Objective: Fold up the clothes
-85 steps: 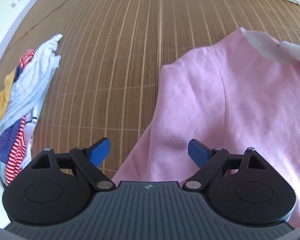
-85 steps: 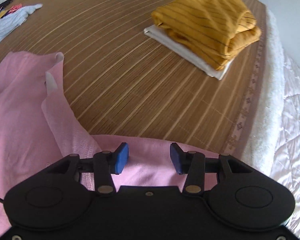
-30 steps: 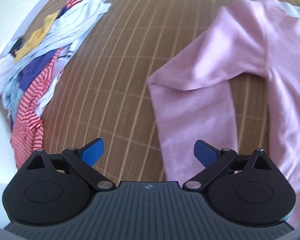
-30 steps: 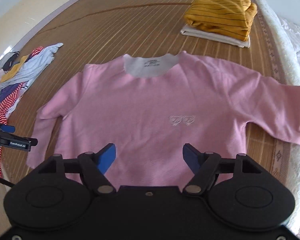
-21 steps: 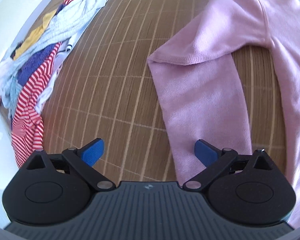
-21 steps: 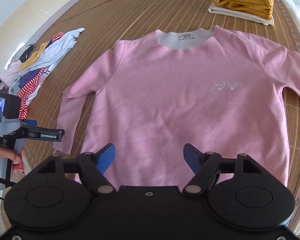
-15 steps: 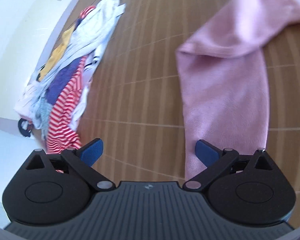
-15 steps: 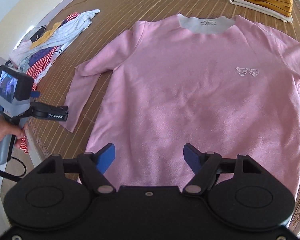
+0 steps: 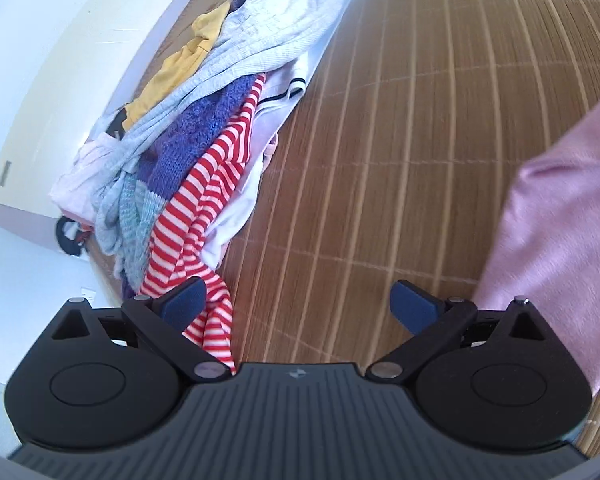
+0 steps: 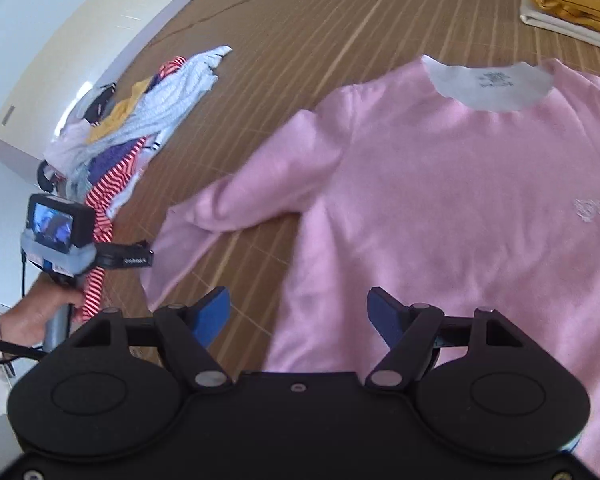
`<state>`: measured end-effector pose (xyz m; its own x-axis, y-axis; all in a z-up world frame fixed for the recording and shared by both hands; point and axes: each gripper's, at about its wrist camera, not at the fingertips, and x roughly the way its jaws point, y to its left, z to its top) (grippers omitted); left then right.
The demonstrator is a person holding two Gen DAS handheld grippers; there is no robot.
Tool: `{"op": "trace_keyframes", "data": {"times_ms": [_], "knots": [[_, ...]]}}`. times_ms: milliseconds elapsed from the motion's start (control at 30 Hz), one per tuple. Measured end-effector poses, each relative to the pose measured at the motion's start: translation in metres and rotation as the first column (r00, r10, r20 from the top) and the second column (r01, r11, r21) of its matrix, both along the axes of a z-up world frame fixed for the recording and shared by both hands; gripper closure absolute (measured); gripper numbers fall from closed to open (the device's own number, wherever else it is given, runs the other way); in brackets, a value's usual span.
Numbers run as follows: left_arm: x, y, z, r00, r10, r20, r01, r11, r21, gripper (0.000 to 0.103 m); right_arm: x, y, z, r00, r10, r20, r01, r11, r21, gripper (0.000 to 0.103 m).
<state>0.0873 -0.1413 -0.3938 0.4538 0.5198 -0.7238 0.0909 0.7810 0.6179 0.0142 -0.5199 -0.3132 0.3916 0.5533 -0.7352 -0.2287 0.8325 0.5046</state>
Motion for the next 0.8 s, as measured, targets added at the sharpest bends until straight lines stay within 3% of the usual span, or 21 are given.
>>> {"op": "trace_keyframes", "data": {"times_ms": [100,167,300,433,500,567,733,800], "knots": [[0.003,0.011,0.014,1.000,-0.010,-0.017,0.009,0.994,-0.105,0.002,0.019,0.048,0.006,0.995,0.084,0.062,-0.082,0.996,-0.028,0.026],[0.002,0.015,0.025,0.999,-0.027,-0.021,0.024,0.987,-0.160,0.002,0.033,0.089,0.010,0.975,0.190,0.113,-0.176,0.977,-0.124,0.026],[-0.001,0.026,0.041,0.999,-0.020,-0.030,0.011,0.961,-0.276,0.002,0.052,0.165,0.010,0.887,0.429,0.170,-0.362,0.876,-0.318,0.026],[-0.004,0.041,0.051,0.999,0.002,-0.037,-0.014,0.946,-0.325,0.002,0.067,0.220,-0.002,0.813,0.557,0.168,-0.456,0.789,-0.412,0.027],[-0.007,0.050,0.052,0.999,0.025,-0.049,-0.041,0.931,-0.363,0.002,0.070,0.239,-0.013,0.775,0.613,0.157,-0.499,0.744,-0.444,0.038],[-0.012,0.054,0.051,0.998,0.030,-0.059,-0.051,0.918,-0.394,0.002,0.074,0.258,-0.026,0.753,0.648,0.115,-0.527,0.698,-0.485,0.056],[-0.025,0.056,0.047,0.997,0.030,-0.074,-0.059,0.904,-0.423,0.002,0.081,0.285,-0.051,0.698,0.715,0.033,-0.562,0.576,-0.593,0.066],[-0.029,0.058,0.047,0.996,0.040,-0.083,-0.073,0.895,-0.441,0.002,0.086,0.286,-0.051,0.667,0.745,0.024,-0.588,0.545,-0.598,0.083]]}}
